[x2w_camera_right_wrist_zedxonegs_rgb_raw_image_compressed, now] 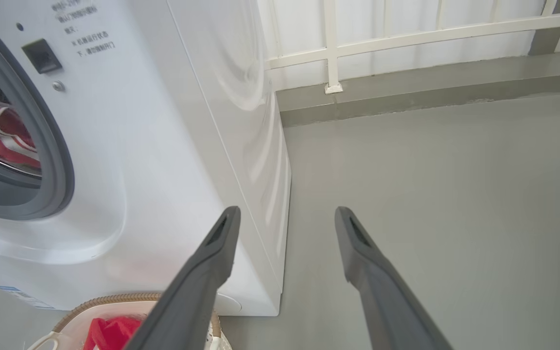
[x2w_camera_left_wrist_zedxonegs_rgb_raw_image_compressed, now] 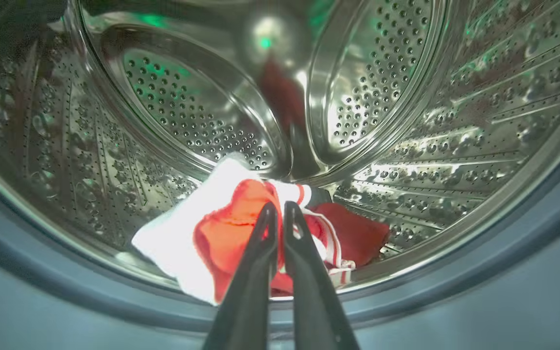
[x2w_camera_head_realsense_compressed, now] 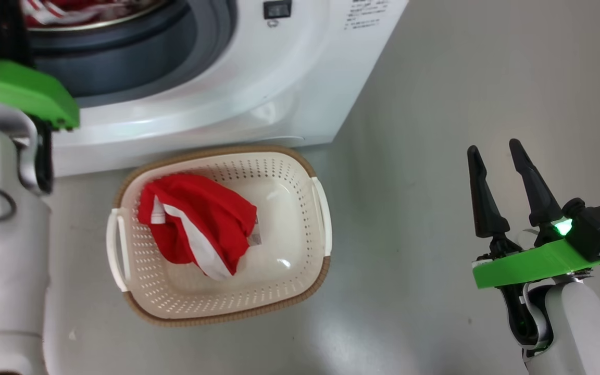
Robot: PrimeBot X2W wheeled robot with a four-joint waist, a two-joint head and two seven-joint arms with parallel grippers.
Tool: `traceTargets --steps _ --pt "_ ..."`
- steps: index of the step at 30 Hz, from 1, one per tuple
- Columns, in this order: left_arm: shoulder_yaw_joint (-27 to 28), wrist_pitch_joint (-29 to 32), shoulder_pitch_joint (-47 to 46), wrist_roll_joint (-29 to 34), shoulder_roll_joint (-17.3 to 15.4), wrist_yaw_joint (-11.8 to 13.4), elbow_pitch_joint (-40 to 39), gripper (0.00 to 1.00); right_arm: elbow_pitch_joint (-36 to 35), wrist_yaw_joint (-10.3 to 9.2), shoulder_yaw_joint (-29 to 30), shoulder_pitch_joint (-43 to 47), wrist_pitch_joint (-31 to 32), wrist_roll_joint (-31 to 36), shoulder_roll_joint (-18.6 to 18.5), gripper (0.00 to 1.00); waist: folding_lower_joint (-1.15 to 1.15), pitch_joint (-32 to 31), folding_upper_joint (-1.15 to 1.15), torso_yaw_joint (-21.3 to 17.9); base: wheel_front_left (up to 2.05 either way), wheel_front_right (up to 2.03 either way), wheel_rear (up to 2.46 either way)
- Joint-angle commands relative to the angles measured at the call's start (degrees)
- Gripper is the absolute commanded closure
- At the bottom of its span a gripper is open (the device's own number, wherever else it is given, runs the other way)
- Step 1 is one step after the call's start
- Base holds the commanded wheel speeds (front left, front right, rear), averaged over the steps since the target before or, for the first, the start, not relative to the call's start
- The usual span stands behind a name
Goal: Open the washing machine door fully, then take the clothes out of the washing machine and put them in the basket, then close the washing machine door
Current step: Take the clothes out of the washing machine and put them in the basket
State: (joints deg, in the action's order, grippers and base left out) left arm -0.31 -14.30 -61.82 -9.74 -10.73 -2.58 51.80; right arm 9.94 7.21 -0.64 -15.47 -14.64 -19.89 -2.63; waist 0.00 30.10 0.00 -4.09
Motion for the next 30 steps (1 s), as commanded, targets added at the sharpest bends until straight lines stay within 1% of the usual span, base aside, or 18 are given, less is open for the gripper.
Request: traceTargets --steps 1,8,9,16,22,30 --pt "1.9 -0.7 3.3 -0.1 -1.5 -0.4 -5.2 1.00 -0.9 0.28 -0.8 1.5 -0.4 0.9 -0.2 0.00 0.00 -2.2 0.00 1.5 0.00 0.00 0.00" --pt "4.5 -0.7 13.7 1.0 2.4 -1.9 -18.3 1.00 -0.7 0.28 0.4 3.7 -0.4 1.8 -0.2 0.00 0.00 -5.2 0.00 2.9 0.00 0.00 0.00" --pt "4.5 -0.7 13.7 1.0 2.4 -1.9 -18.3 1.00 -0.7 0.28 0.4 3.7 -0.4 1.8 -0.2 0.00 0.00 -5.2 0.00 2.9 0.00 0.00 0.00" --pt "6.2 -0.7 21.6 1.4 5.5 -3.6 -29.0 1.00 -0.7 0.28 1.2 5.2 -0.4 2.3 -0.2 0.00 0.00 -6.6 0.00 3.9 0.00 0.00 0.00" --pt "6.8 -0.7 26.3 1.0 6.8 -4.5 -36.6 1.00 -0.9 0.28 1.4 5.6 -0.4 2.5 -0.2 0.00 0.00 -6.7 0.00 4.4 0.00 0.00 0.00" --pt "6.1 -0.7 31.5 -0.1 7.6 -4.8 -45.1 1.00 -0.9 0.28 1.5 5.7 -0.4 2.7 -0.2 0.00 0.00 -6.4 0.00 4.9 0.00 0.00 0.00"
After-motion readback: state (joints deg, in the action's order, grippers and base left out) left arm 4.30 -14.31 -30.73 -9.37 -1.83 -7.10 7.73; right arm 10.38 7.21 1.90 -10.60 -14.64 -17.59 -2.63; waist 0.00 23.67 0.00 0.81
